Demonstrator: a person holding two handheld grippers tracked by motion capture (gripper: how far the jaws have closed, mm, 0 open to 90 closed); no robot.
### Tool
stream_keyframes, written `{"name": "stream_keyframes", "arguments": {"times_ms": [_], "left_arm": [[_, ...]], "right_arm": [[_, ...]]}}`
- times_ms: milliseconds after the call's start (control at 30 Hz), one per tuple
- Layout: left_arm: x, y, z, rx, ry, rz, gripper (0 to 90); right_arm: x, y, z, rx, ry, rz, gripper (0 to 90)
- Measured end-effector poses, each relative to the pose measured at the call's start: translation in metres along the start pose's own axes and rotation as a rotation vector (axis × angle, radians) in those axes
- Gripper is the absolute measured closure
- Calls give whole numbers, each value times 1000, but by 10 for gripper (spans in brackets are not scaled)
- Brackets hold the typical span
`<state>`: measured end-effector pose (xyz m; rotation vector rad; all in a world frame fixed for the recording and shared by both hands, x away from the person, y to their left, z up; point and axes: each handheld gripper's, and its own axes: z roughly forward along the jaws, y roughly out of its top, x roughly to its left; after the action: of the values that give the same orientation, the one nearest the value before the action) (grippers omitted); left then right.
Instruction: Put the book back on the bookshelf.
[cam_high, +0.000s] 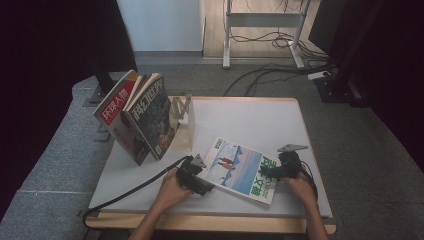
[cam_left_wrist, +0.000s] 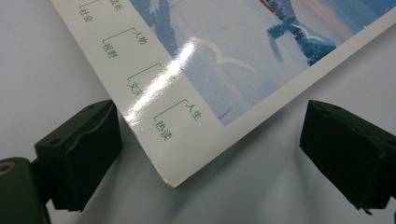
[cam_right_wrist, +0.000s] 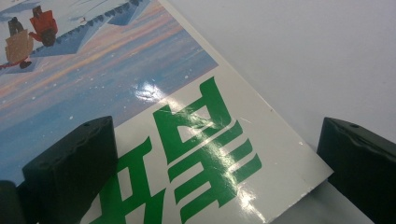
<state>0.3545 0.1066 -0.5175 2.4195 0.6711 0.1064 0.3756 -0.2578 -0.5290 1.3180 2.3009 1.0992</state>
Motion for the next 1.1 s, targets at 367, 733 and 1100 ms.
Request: {"name": "stream_keyframes", "arguments": {"times_ms": [367,733,1100], "left_arm": [[-17,-22,-15,20,-3,-9,38],[-11,-25,-28,-64,-31,1,20],[2,0,-41,-78,1,53,7]], "right_arm": [[20,-5,-1,2,24,-24,0],[29,-10,-4,-13,24,-35,0],[40,-4,-22,-61,-66,-63,0]]}}
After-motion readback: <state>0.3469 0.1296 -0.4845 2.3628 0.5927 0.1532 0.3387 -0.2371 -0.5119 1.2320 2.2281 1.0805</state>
